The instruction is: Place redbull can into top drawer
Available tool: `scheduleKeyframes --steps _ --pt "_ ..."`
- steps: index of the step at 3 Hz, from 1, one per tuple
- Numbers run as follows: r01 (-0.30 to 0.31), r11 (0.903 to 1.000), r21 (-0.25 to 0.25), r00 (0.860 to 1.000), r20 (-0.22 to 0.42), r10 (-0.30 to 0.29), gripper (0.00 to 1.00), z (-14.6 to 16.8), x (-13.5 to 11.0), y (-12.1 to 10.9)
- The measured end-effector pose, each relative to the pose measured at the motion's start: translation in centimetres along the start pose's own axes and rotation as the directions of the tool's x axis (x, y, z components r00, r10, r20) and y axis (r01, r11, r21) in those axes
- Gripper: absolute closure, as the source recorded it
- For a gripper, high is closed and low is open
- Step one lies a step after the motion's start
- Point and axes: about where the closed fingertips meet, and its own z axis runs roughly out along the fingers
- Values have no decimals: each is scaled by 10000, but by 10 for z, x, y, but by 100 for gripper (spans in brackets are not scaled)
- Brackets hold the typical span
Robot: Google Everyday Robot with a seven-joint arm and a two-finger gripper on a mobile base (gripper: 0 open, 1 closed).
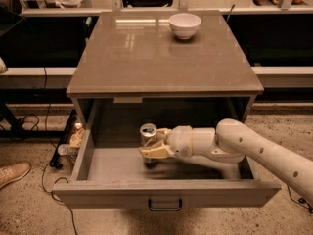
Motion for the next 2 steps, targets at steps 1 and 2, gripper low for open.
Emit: scheduleKeyframes --steps 1,2 --pt "166 9998 75 9996 -213 -164 100 9 2 -2" --pt "253 9995 183 9990 -365 -246 100 14 6 -7"
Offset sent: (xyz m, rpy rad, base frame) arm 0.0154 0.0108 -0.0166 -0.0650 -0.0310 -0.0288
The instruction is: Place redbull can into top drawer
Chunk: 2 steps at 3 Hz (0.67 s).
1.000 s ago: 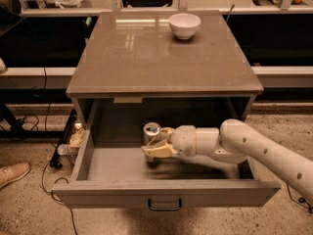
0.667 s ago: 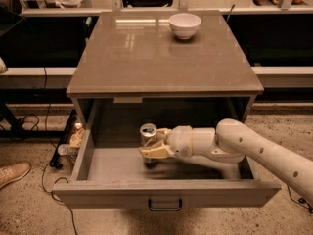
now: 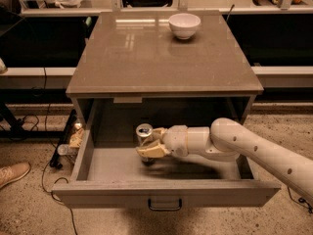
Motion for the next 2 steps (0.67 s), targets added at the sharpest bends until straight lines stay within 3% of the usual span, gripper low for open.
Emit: scheduleKeyframes --steps 1,2 --pt "4 10000 87 10000 -54 -3 100 3 4 -3" --pt "-44 9998 181 10000 -67 45 82 4 9 -5"
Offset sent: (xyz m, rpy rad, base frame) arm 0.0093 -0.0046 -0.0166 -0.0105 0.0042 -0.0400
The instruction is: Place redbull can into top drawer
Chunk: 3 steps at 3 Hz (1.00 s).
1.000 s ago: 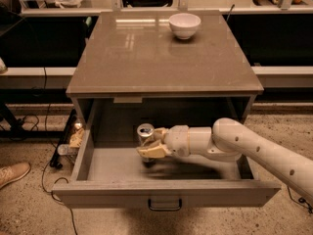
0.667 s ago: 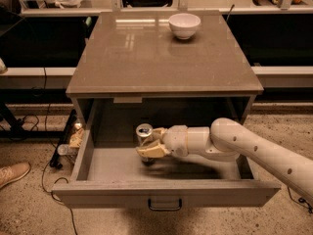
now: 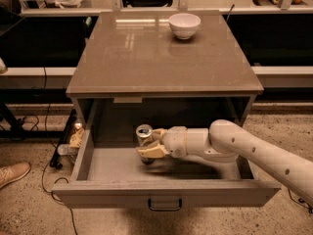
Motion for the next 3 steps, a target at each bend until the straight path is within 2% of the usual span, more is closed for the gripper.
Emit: scheduleKeyframes --steps 3 --pt "-130 9996 263 9998 149 126 13 -10 4 -6"
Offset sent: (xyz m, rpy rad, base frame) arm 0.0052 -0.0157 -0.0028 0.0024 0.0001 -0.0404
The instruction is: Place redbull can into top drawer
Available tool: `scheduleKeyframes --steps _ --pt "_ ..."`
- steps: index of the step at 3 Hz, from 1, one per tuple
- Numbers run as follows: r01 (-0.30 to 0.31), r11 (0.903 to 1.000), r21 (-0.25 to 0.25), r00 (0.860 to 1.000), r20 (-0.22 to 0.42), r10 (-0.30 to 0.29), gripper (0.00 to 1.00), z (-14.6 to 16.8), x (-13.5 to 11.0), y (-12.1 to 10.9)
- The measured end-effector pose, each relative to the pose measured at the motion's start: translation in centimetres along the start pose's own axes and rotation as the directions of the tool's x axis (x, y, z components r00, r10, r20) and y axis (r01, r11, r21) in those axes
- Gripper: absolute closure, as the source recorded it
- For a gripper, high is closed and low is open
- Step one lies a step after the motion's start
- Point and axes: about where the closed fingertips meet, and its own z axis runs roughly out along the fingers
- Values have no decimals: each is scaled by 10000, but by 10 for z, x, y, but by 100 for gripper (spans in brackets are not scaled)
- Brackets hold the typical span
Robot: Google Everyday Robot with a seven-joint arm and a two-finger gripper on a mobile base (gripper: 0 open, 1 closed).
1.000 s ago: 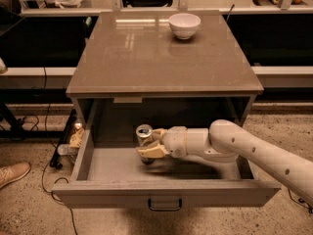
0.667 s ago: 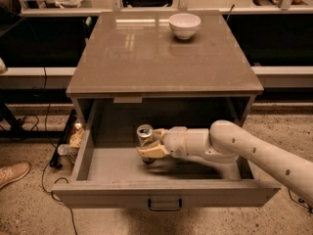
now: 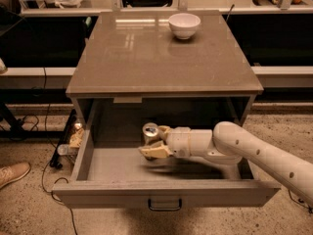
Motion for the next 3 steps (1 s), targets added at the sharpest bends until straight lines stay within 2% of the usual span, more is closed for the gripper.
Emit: scheduleKeyframes --steps 1,2,3 --pt "53 9999 116 10000 72 -53 0 -14 -5 -5" --pt "416 9974 584 9990 160 -426 0 -62 -32 -25" --pt "864 9901 1107 9962 4 -869 0 -104 -59 -35"
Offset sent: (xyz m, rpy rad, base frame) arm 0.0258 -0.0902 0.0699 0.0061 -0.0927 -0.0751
